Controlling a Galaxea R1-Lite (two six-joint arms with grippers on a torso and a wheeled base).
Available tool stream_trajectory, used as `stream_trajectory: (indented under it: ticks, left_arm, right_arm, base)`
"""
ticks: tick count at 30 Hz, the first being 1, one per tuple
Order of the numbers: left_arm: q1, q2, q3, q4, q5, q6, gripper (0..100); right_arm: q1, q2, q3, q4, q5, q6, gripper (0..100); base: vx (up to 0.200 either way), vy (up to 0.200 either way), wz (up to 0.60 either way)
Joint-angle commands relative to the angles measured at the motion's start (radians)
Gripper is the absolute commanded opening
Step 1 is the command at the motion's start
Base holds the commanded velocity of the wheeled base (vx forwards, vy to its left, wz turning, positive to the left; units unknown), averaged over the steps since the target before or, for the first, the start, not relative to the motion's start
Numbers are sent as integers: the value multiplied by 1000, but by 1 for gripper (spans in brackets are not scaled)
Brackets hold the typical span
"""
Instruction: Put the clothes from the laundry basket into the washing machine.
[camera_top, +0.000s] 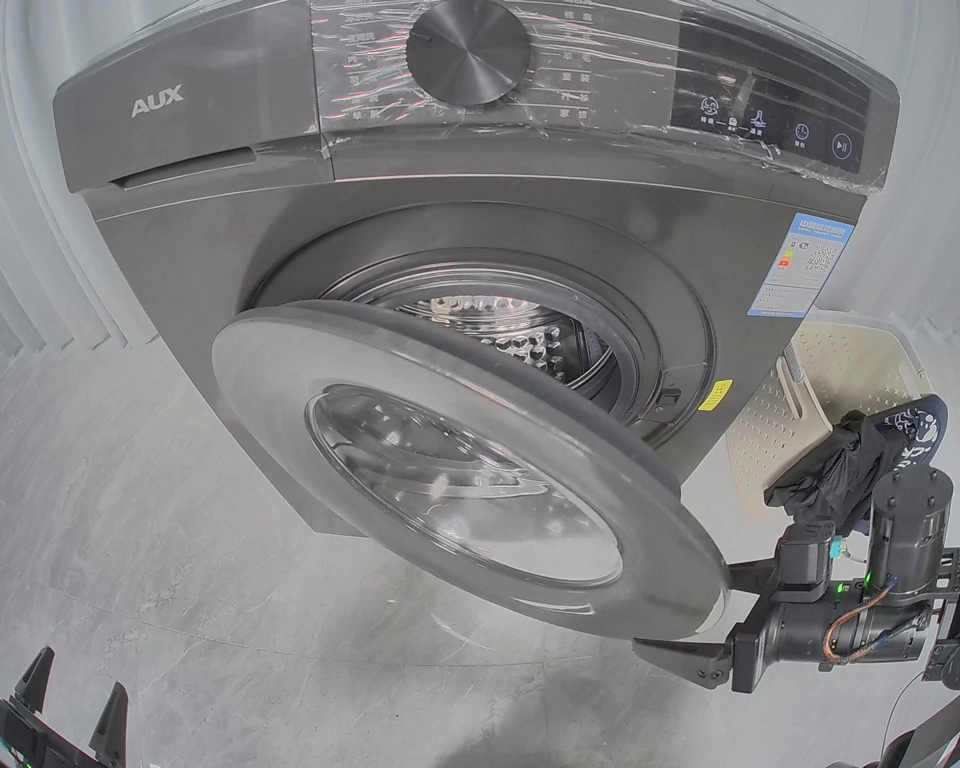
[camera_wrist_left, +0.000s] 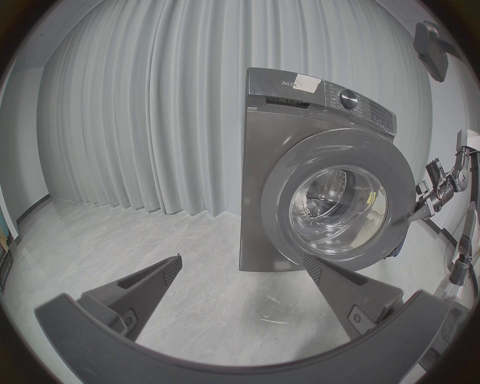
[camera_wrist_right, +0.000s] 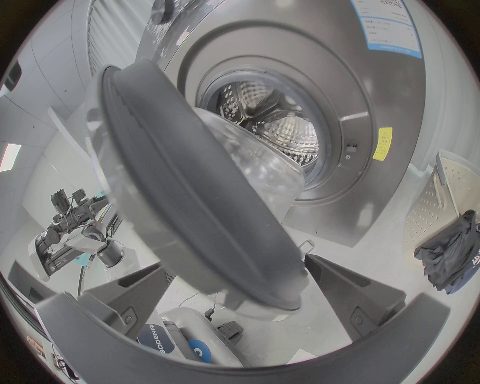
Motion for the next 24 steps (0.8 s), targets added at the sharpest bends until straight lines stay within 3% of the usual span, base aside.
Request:
stream_trajectory:
  ticks: [1, 4, 8, 13, 17, 24]
  left_arm:
    - [0, -10, 15, -1, 0, -1, 100]
    - [0, -10, 15, -2, 0, -1, 100]
    - [0, -10, 15, -2, 0, -1, 100]
    - [0, -10, 15, -2, 0, -1, 100]
    - [0, -10, 15, -2, 0, -1, 100]
    - [0, -10, 15, -1, 0, -1, 100]
  right_arm:
    - [10, -34, 40, 0, 0, 1, 100]
    - [-4, -32, 29, -2, -2, -1, 100]
    - [-18, 2, -17, -2, -5, -1, 100]
    - [4, 31, -28, -2, -4, -1, 100]
    - [65, 23, 4, -2, 0, 13, 100]
    - [50, -54, 113, -12, 6, 19, 100]
  base:
    - [0, 0, 0]
    - [0, 0, 0]
    - [-200, 0, 0]
    - [-80, 0, 0]
    - [0, 0, 0]
    - [0, 0, 0]
